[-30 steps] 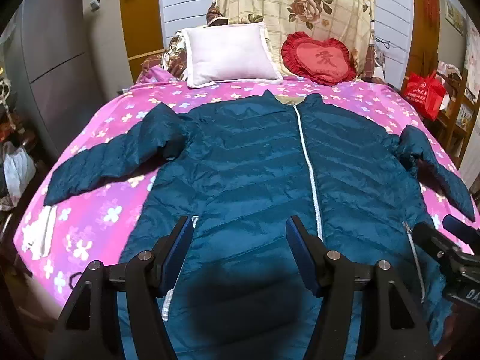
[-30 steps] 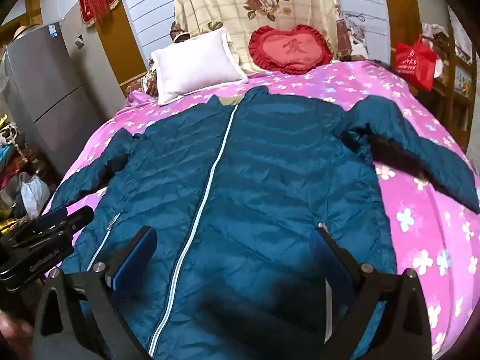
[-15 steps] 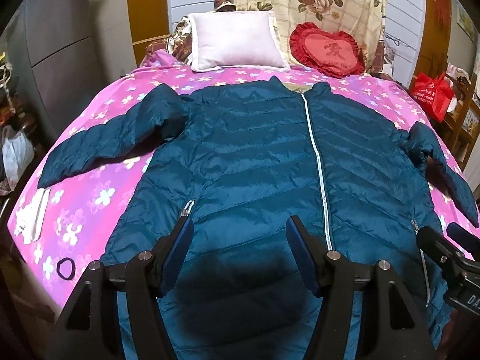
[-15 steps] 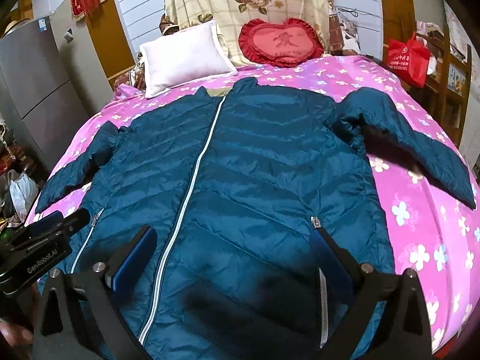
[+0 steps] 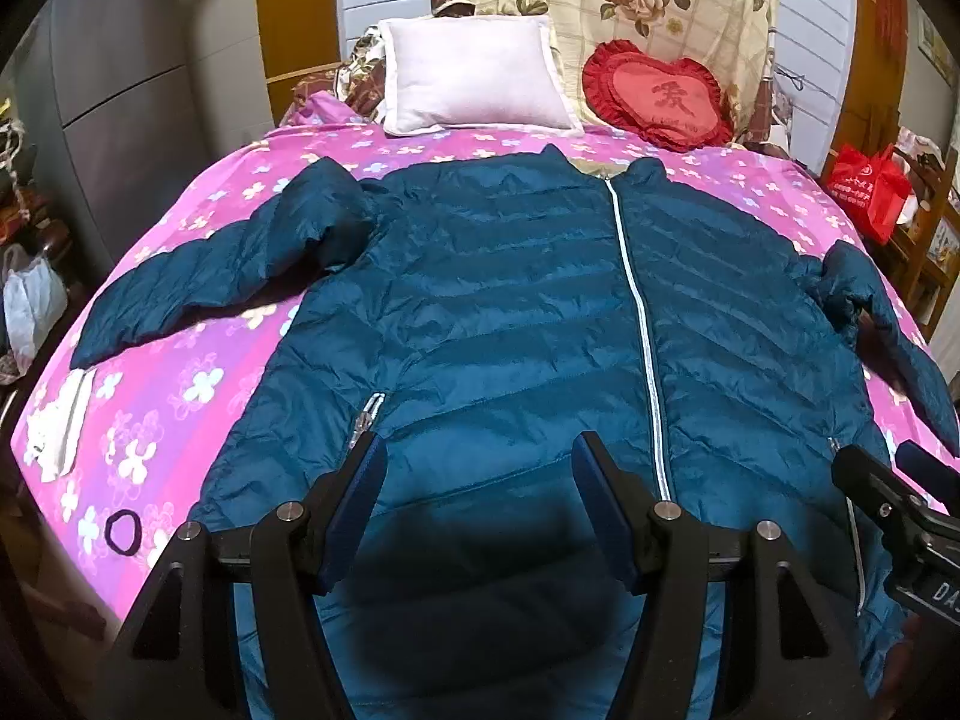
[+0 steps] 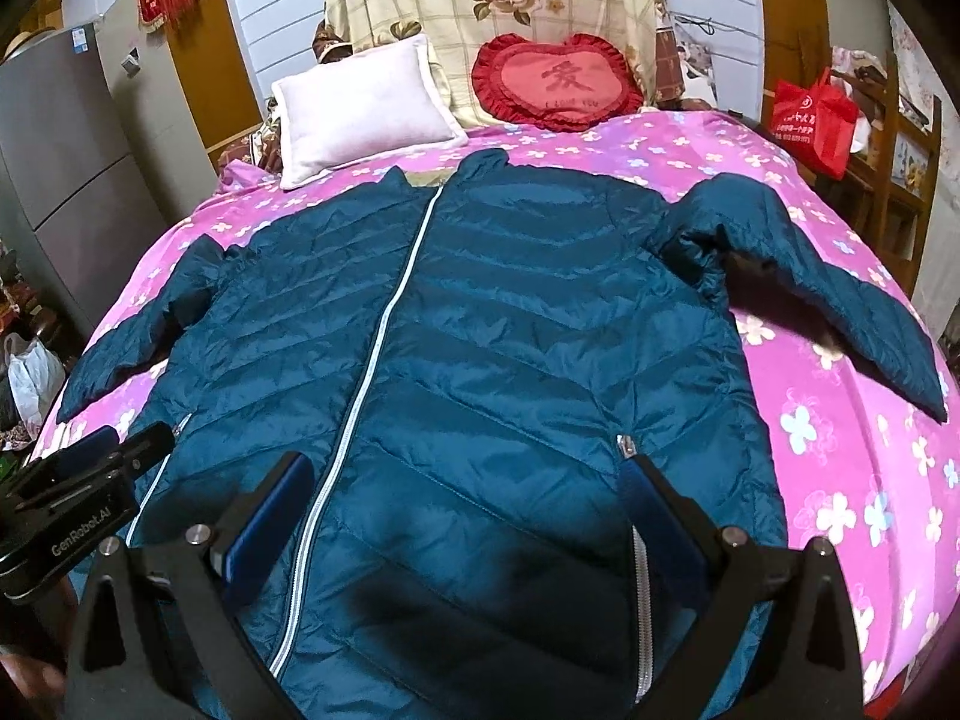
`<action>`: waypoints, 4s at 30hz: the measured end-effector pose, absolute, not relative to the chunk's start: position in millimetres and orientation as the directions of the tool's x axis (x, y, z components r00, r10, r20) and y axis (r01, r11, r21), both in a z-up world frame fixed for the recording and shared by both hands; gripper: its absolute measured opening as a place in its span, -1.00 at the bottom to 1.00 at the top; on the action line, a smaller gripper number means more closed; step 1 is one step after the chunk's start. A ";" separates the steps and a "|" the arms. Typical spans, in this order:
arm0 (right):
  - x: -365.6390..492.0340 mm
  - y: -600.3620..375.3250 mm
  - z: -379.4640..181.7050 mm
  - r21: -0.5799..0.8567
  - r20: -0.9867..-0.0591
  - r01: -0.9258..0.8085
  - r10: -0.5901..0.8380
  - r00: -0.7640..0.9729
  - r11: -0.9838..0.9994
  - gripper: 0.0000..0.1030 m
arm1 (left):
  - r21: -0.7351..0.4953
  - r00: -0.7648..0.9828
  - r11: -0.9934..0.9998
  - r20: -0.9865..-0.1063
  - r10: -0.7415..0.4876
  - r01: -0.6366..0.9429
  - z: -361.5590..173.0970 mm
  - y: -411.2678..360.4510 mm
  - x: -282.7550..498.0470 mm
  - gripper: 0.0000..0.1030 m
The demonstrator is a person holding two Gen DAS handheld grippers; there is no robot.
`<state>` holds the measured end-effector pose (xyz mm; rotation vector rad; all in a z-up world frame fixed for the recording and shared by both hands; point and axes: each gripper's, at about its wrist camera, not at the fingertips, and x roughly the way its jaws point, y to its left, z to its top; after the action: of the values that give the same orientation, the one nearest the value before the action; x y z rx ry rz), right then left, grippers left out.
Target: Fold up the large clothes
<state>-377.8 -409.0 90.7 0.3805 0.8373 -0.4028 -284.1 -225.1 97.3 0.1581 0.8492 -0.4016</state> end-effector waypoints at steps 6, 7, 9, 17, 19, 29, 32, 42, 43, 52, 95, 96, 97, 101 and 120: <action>-377.8 -409.8 87.7 0.150 -0.773 0.485 -0.204 0.601 0.862 1.00 | -0.019 0.591 0.914 -0.758 -0.277 0.405 94.7 -225.4 -283.6 -0.23; -377.6 -410.0 86.6 0.147 -0.764 0.483 -0.210 0.610 0.863 1.00 | -0.018 0.593 0.915 -0.757 -0.276 0.403 94.5 -225.3 -283.6 -0.23; -377.9 -411.1 84.8 0.136 -0.756 0.485 -0.225 0.614 0.864 1.00 | -0.019 0.593 0.915 -0.756 -0.277 0.403 93.8 -225.6 -283.0 -0.23; -373.9 -412.9 80.7 0.117 -0.757 0.488 -0.241 0.607 0.865 1.00 | -0.020 0.584 0.915 -0.764 -0.274 0.403 89.1 -227.3 -281.5 -0.23; -371.8 -411.9 80.6 0.113 -0.760 0.485 -0.239 0.604 0.867 1.00 | -0.020 0.585 0.915 -0.763 -0.273 0.402 88.7 -227.8 -281.2 -0.23; -364.9 -411.6 77.7 0.139 -0.769 0.481 -0.212 0.603 0.865 1.00 | -0.024 0.579 0.918 -0.769 -0.270 0.396 82.3 -229.5 -276.8 -0.23; -364.7 -412.5 77.0 0.145 -0.773 0.482 -0.206 0.601 0.864 1.00 | -0.023 0.576 0.918 -0.772 -0.268 0.396 80.1 -230.2 -276.3 -0.23; -358.4 -414.3 71.9 0.128 -0.775 0.484 -0.217 0.593 0.866 1.00 | -0.018 0.569 0.919 -0.780 -0.260 0.395 75.3 -233.7 -272.4 -0.23; -357.7 -414.6 71.6 0.127 -0.776 0.484 -0.218 0.592 0.866 0.99 | -0.018 0.569 0.918 -0.780 -0.260 0.395 75.0 -234.2 -272.1 -0.23; -345.8 -415.2 69.6 0.093 -0.775 0.472 -0.234 0.587 0.876 1.00 | -0.010 0.573 0.920 -0.780 -0.252 0.391 73.7 -236.3 -265.6 -0.23; -285.7 -420.8 52.3 0.110 -0.791 0.452 -0.197 0.579 0.885 1.00 | -0.008 0.570 0.932 -0.789 -0.228 0.361 60.9 -242.6 -212.7 -0.23; -284.0 -421.0 51.6 0.109 -0.791 0.452 -0.198 0.579 0.885 0.99 | -0.007 0.569 0.933 -0.791 -0.225 0.360 59.8 -242.9 -211.1 -0.23; -283.1 -421.3 51.3 0.109 -0.792 0.452 -0.198 0.578 0.885 1.00 | -0.004 0.567 0.933 -0.793 -0.222 0.360 58.7 -243.4 -210.3 -0.23; -276.5 -422.6 46.9 0.106 -0.793 0.454 -0.200 0.575 0.885 0.99 | 0.000 0.564 0.933 -0.796 -0.218 0.360 54.5 -244.9 -204.2 -0.23; -251.2 -419.0 34.1 0.126 -0.795 0.418 -0.160 0.585 0.900 1.00 | -0.187 0.541 0.946 -0.784 -0.305 0.263 76.6 -160.9 -150.0 -0.23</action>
<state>-251.2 -419.0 34.1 0.3163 0.8865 -0.3438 -150.0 -160.9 76.6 -0.0493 0.9405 -0.3377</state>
